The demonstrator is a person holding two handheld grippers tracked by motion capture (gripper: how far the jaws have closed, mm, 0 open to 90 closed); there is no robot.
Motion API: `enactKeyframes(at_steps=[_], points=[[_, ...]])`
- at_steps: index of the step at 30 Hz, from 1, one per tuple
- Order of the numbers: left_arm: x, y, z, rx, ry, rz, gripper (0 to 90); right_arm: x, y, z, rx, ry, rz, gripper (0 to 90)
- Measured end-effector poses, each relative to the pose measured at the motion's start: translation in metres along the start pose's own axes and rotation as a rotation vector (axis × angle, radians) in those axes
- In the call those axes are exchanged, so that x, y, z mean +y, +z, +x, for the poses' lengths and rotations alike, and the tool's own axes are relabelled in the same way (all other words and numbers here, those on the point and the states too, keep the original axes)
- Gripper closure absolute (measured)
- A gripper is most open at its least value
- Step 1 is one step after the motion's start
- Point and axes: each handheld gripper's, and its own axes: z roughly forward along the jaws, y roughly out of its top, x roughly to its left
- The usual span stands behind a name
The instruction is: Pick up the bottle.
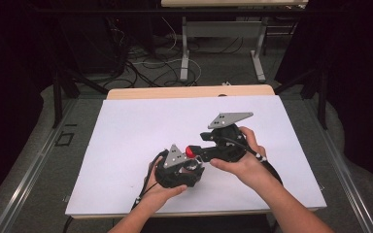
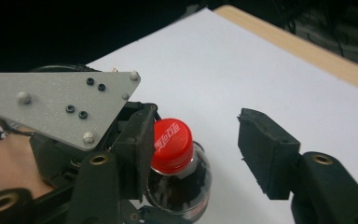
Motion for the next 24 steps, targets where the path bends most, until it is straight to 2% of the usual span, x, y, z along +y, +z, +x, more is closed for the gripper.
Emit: enactKeyframes(at_steps=[1, 4, 5, 6, 11, 13, 14, 16, 17, 19, 20, 24], points=[[0.0, 0.0, -0.001, 0.011, 0.0, 0.018, 30.1, 0.0, 0.002, 0.001, -0.004, 0.011, 0.014, 45.7], [0.0, 0.001, -0.002, 0.019, 0.012, 0.019, 30.1, 0.0, 0.006, 0.003, 0.008, 0.051, 0.045, 48.4], [0.0, 0.001, -0.002, 0.019, 0.012, 0.019, 30.0, 0.0, 0.006, 0.003, 0.008, 0.051, 0.045, 48.4], [0.0, 0.001, -0.003, 0.034, 0.019, 0.02, 30.1, 0.001, 0.008, 0.005, 0.007, 0.051, 0.061, 50.3], [0.0, 0.002, -0.005, 0.051, 0.033, 0.025, 30.1, 0.007, 0.011, 0.01, 0.018, 0.081, 0.138, 53.7], [0.0, 0.002, -0.005, 0.05, 0.032, 0.027, 30.1, 0.008, 0.012, 0.011, 0.023, 0.083, 0.144, 53.7], [0.0, 0.002, -0.005, 0.048, 0.033, 0.024, 30.0, 0.01, 0.014, 0.012, 0.024, 0.084, 0.178, 55.0], [0.0, 0.002, -0.005, 0.049, 0.036, 0.025, 30.1, 0.011, 0.015, 0.013, 0.008, 0.077, 0.185, 57.4], [0.0, 0.001, -0.005, 0.047, 0.038, 0.028, 30.1, 0.011, 0.017, 0.014, -0.003, 0.071, 0.206, 58.9], [0.0, 0.002, -0.005, 0.048, 0.045, 0.021, 30.1, 0.013, 0.017, 0.014, 0.008, 0.056, 0.225, 59.6], [0.0, 0.0, -0.005, 0.034, 0.045, 0.045, 30.1, 0.013, 0.017, 0.013, 0.006, 0.039, 0.227, 59.7], [-0.001, 0.0, -0.005, 0.023, 0.058, 0.042, 30.2, 0.017, 0.018, 0.007, 0.073, -0.038, 0.265, 60.1]])
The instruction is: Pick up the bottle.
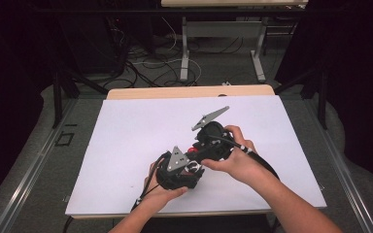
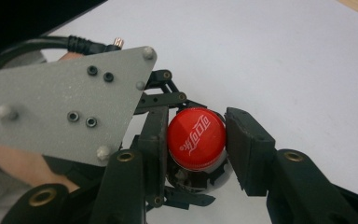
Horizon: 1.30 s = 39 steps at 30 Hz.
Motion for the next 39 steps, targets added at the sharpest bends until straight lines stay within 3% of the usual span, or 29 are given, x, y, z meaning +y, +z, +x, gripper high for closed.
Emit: enactKeyframes(at_steps=[2, 6, 7, 9, 11, 13, 16, 19, 22, 23, 24, 25, 27, 28, 29, 30, 31, 33, 34, 36, 37, 38, 39], points=[[0.0, -0.001, 0.0, -0.034, 0.005, 0.0, 30.2, 0.003, -0.001, -0.005, 0.048, -0.061, 0.03, 60.2], [0.002, -0.002, 0.001, -0.077, 0.027, -0.016, 30.2, 0.011, -0.004, -0.014, 0.15, -0.232, 0.094, 60.4], [0.002, -0.002, 0.0, -0.087, 0.042, -0.017, 30.2, 0.013, -0.004, -0.017, 0.187, -0.329, 0.093, 60.4], [0.002, -0.002, -0.001, -0.108, 0.051, -0.029, 30.2, 0.016, -0.005, -0.019, 0.238, -0.441, 0.114, 60.3], [0.003, -0.003, -0.002, -0.126, 0.067, -0.026, 30.2, 0.018, -0.005, -0.023, 0.313, -0.585, 0.111, 60.3], [0.003, -0.003, -0.003, -0.149, 0.06, -0.017, 30.3, 0.02, -0.005, -0.027, 0.367, -0.635, 0.117, 60.3], [0.002, -0.001, -0.004, -0.149, 0.089, -0.01, 30.3, 0.021, -0.003, -0.03, 0.425, -0.775, 0.113, 60.3], [0.001, 0.0, -0.004, -0.163, 0.094, -0.004, 30.3, 0.02, 0.0, -0.032, 0.47, -0.86, 0.112, 60.2], [0.0, 0.0, -0.003, -0.157, 0.083, -0.003, 30.2, 0.021, 0.002, -0.035, 0.477, -0.846, 0.107, 59.5], [0.0, -0.001, -0.002, -0.153, 0.077, -0.004, 30.2, 0.02, 0.002, -0.034, 0.467, -0.811, 0.105, 55.0], [0.0, -0.001, -0.002, -0.153, 0.077, -0.004, 30.2, 0.02, 0.002, -0.034, 0.467, -0.811, 0.105, 55.0], [0.001, -0.001, -0.001, -0.146, 0.064, -0.009, 30.2, 0.022, 0.0, -0.034, 0.441, -0.698, 0.106, 44.9], [0.001, -0.002, 0.001, -0.135, 0.059, -0.019, 30.2, 0.022, -0.002, -0.032, 0.377, -0.624, 0.104, 40.7], [0.001, -0.002, 0.001, -0.129, 0.05, -0.026, 30.2, 0.023, -0.004, -0.03, 0.352, -0.565, 0.092, 40.4], [0.001, -0.002, 0.001, -0.129, 0.05, -0.026, 30.1, 0.023, -0.004, -0.03, 0.352, -0.565, 0.092, 40.4], [0.001, -0.003, 0.002, -0.122, 0.041, -0.027, 30.1, 0.023, -0.008, -0.027, 0.283, -0.462, 0.077, 40.5], [0.001, -0.003, 0.002, -0.113, 0.036, -0.031, 30.1, 0.023, -0.009, -0.025, 0.254, -0.404, 0.072, 40.7], [0.001, -0.003, 0.002, -0.104, 0.013, -0.022, 30.1, 0.021, -0.012, -0.02, 0.152, -0.291, 0.074, 42.1], [0.001, -0.002, 0.003, -0.084, 0.006, -0.036, 30.1, 0.02, -0.014, -0.018, 0.11, -0.208, 0.069, 42.8], [0.0, -0.001, 0.002, -0.061, -0.014, -0.044, 30.1, 0.018, -0.018, -0.017, 0.08, -0.074, 0.018, 43.8], [0.0, -0.002, 0.002, -0.063, -0.022, -0.022, 30.1, 0.017, -0.019, -0.016, 0.079, -0.028, 0.001, 46.1], [0.001, -0.001, 0.001, -0.044, -0.025, -0.032, 30.1, 0.015, -0.019, -0.014, 0.062, 0.019, -0.013, 48.1], [0.001, -0.001, 0.0, -0.021, -0.021, -0.033, 30.1, 0.014, -0.021, -0.011, 0.019, 0.044, -0.01, 49.0]])
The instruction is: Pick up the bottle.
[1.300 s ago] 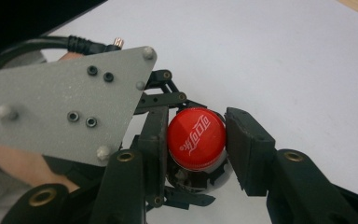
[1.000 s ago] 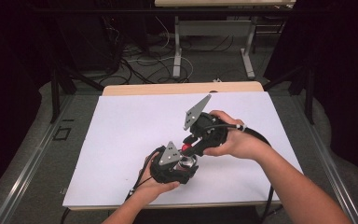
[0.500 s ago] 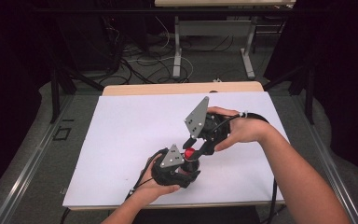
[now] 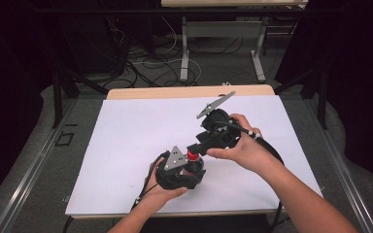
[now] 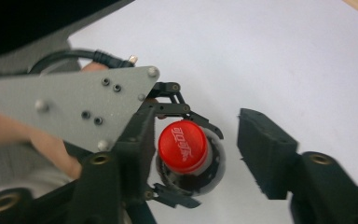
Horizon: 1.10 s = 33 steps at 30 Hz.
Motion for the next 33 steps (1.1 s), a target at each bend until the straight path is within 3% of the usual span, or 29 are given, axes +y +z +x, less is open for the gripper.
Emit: enactKeyframes(at_steps=[2, 4, 7, 11, 17, 21, 27, 28, 30, 33], points=[[0.0, 0.0, 0.0, 0.019, -0.003, 0.001, 30.1, -0.002, 0.001, 0.005, -0.039, 0.021, -0.004, 52.2], [0.0, 0.001, -0.002, 0.037, -0.021, 0.005, 30.1, -0.003, 0.004, 0.01, -0.032, 0.047, 0.005, 53.6], [0.001, 0.001, -0.004, 0.053, -0.007, -0.001, 30.0, -0.003, 0.009, 0.016, -0.079, 0.057, 0.014, 55.6], [0.001, 0.001, -0.005, 0.059, -0.017, -0.002, 30.1, -0.003, 0.014, 0.019, -0.095, 0.048, 0.052, 57.0], [0.001, 0.0, -0.003, 0.047, -0.018, 0.004, 30.1, -0.003, 0.018, 0.021, -0.097, 0.02, 0.058, 60.0], [0.0, 0.0, -0.002, 0.011, -0.003, 0.016, 30.2, -0.003, 0.018, 0.015, -0.035, -0.081, 0.08, 60.3], [0.001, 0.001, -0.002, -0.069, 0.023, 0.016, 30.2, 0.0, 0.015, -0.005, 0.155, -0.296, 0.136, 60.5], [0.001, 0.001, -0.003, -0.085, 0.016, 0.012, 30.2, 0.002, 0.015, -0.007, 0.184, -0.39, 0.132, 60.4], [0.002, 0.0, -0.002, -0.107, 0.036, 0.016, 30.2, 0.003, 0.013, -0.01, 0.224, -0.459, 0.141, 60.4], [0.003, -0.001, -0.003, -0.126, 0.081, 0.024, 30.2, 0.005, 0.012, -0.011, 0.275, -0.638, 0.138, 60.2]])
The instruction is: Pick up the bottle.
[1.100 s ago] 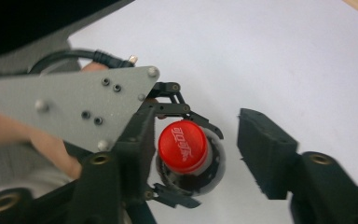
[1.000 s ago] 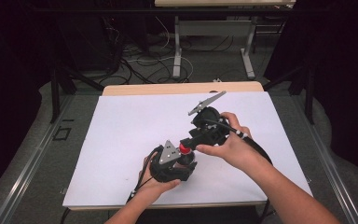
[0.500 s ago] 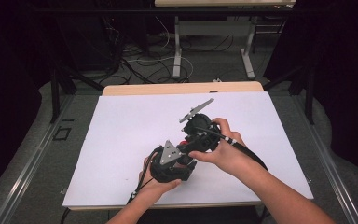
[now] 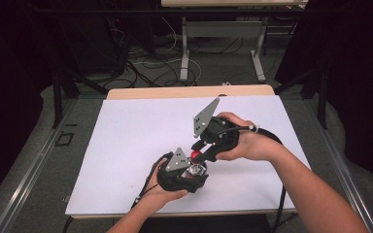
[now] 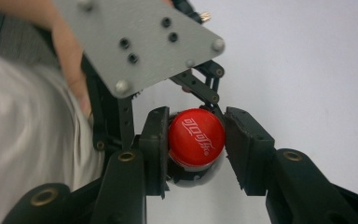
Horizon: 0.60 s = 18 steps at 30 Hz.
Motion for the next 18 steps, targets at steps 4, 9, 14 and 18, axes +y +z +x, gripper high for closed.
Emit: enactKeyframes(at_steps=[4, 9, 14, 18], points=[[-0.001, 0.001, -0.002, -0.04, -0.004, 0.006, 30.2, -0.002, -0.001, -0.005, 0.091, -0.176, 0.005, 60.3], [-0.001, 0.002, -0.002, -0.057, 0.007, 0.009, 30.2, -0.002, 0.001, -0.011, 0.16, -0.283, -0.004, 60.3], [-0.001, 0.001, -0.001, -0.051, 0.006, 0.002, 30.2, -0.003, 0.001, -0.012, 0.155, -0.316, -0.022, 60.0], [-0.001, 0.001, 0.002, -0.038, -0.019, -0.002, 30.2, -0.002, -0.004, -0.013, 0.123, -0.126, -0.054, 43.5]])
